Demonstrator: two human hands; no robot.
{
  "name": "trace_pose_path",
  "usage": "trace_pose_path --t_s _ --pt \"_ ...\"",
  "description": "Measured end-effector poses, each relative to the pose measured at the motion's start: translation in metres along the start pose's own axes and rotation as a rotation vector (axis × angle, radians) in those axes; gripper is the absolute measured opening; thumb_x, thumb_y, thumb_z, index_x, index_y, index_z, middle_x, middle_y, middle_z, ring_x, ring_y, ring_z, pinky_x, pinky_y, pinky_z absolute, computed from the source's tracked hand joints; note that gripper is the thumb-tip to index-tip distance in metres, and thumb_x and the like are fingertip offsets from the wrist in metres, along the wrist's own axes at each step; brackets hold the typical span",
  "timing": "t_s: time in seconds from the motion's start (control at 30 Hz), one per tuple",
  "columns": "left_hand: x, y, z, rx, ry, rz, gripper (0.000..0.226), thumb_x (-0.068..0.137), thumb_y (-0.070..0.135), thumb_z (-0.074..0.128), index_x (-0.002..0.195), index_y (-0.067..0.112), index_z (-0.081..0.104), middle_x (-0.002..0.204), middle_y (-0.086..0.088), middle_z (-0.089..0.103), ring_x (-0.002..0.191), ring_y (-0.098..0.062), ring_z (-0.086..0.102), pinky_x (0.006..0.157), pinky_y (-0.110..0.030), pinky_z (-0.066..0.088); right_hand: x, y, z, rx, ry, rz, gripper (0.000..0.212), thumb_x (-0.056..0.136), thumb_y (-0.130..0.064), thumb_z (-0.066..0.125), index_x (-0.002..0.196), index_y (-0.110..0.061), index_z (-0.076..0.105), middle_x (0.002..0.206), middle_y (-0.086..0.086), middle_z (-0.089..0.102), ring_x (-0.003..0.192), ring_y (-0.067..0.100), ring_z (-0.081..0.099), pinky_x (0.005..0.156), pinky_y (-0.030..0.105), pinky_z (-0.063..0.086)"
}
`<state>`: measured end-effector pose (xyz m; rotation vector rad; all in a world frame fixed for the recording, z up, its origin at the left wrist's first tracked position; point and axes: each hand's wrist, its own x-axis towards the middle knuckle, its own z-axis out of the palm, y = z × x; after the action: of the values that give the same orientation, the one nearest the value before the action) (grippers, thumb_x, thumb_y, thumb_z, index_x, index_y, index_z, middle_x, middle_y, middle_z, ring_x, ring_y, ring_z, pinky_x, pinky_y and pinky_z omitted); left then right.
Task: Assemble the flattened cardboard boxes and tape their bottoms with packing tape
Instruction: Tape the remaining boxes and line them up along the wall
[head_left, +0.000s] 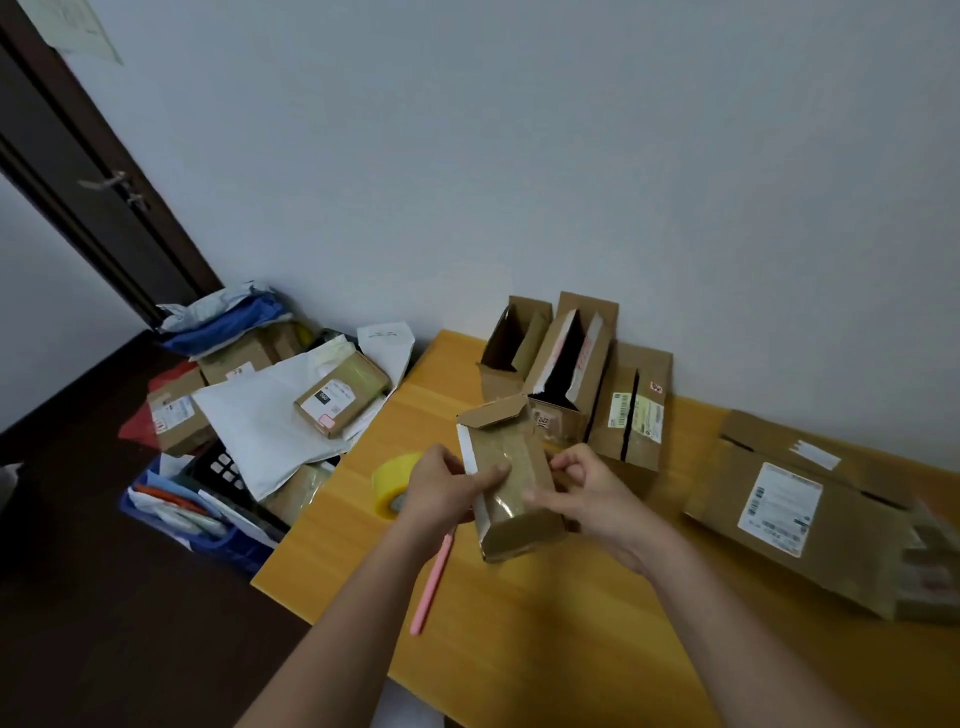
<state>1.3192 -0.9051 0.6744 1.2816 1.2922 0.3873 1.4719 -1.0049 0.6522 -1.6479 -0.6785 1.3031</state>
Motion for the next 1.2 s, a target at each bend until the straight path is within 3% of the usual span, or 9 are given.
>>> trace_pose_path --t_s 0.17,0.27,0.4,0.53,0.73,0.9,1.07,1.13,1.2 --pt "0.035 0.010 -0.027 0.027 -0.027 0.019 0.065 0.064 0.022 0.091 0.106 0.003 0.044 0.099 -0.015 0.062 0.082 -0.026 0.067 0.062 -0.037 0.057 0.030 -0.017 0.015 0.004 -0.223 0.006 0.085 0.058 -0.008 0.091 0.120 -0.026 0.035 0.134 -0.008 0.051 0.124 0.012 0.049 0.096 0.039 0.053" --pt "0.059 0.012 -0.045 0.030 -0.042 0.054 0.061 0.065 0.018 0.090 0.105 0.006 0.044 0.102 -0.010 0.061 0.086 -0.025 0.066 0.064 -0.036 0.057 0.052 -0.024 0.028 -0.007 -0.240 0.005 0.087 0.059 -0.004 0.089 0.121 -0.026 0.033 0.136 -0.012 0.049 0.128 0.008 0.043 0.101 0.038 0.050" --pt "0.091 0.014 -0.071 0.070 -0.050 0.122 0.048 0.072 0.014 0.085 0.106 0.015 0.051 0.111 0.000 0.060 0.098 -0.019 0.063 0.083 -0.041 0.057 0.083 -0.031 0.051 0.070 -0.204 -0.003 0.084 0.066 0.006 0.083 0.126 -0.022 0.031 0.136 -0.014 0.047 0.123 -0.001 0.043 0.096 0.025 0.051" --pt "0.112 0.031 -0.092 0.090 -0.087 0.181 0.058 0.071 0.003 0.083 0.115 0.019 0.048 0.114 0.007 0.056 0.093 -0.013 0.064 0.067 -0.026 0.055 0.113 -0.042 0.076 0.149 -0.124 -0.050 0.082 0.069 0.011 0.079 0.128 -0.016 0.030 0.129 -0.016 0.048 0.129 0.005 0.042 0.088 0.021 0.053" --pt "0.147 0.049 -0.117 0.190 -0.068 0.217 0.075 0.066 0.007 0.084 0.127 0.026 0.044 0.115 0.011 0.057 0.097 -0.018 0.064 0.078 -0.047 0.058 0.152 -0.063 0.102 0.161 -0.032 -0.119 0.072 0.072 0.016 0.073 0.125 -0.009 0.032 0.127 -0.019 0.046 0.124 0.000 0.041 0.081 0.012 0.051" --pt "0.168 0.053 -0.127 0.123 -0.142 0.238 0.077 0.070 -0.006 0.077 0.132 0.026 0.043 0.126 0.007 0.053 0.098 -0.014 0.063 0.073 -0.042 0.060 0.175 -0.069 0.109 0.125 0.066 -0.159 0.060 0.076 0.011 0.073 0.116 -0.016 0.038 0.145 -0.006 0.044 0.133 0.006 0.041 0.097 0.018 0.042" --pt "0.180 0.051 -0.127 0.101 -0.046 0.262 0.067 0.075 -0.001 0.075 0.118 0.035 0.038 0.104 0.013 0.052 0.087 -0.002 0.056 0.057 -0.017 0.053 0.192 -0.077 0.114 0.011 0.097 -0.208 0.051 0.081 0.010 0.068 0.111 -0.022 0.043 0.153 -0.007 0.036 0.139 0.006 0.034 0.114 0.032 0.033" --pt "0.189 0.050 -0.125 0.139 0.001 0.258 0.060 0.072 0.003 0.077 0.111 0.027 0.039 0.096 0.013 0.053 0.085 -0.006 0.058 0.060 -0.026 0.056 0.199 -0.082 0.116 -0.011 0.096 -0.220 0.049 0.081 0.011 0.068 0.109 -0.023 0.045 0.155 -0.009 0.031 0.141 0.007 0.032 0.114 0.030 0.032" --pt "0.196 0.052 -0.123 0.198 0.028 0.249 0.054 0.066 0.009 0.079 0.105 0.017 0.042 0.094 0.000 0.058 0.086 -0.020 0.062 0.071 -0.043 0.057 0.207 -0.083 0.118 -0.013 0.084 -0.217 0.049 0.080 0.011 0.069 0.107 -0.024 0.046 0.156 -0.008 0.029 0.141 0.007 0.031 0.115 0.029 0.031"
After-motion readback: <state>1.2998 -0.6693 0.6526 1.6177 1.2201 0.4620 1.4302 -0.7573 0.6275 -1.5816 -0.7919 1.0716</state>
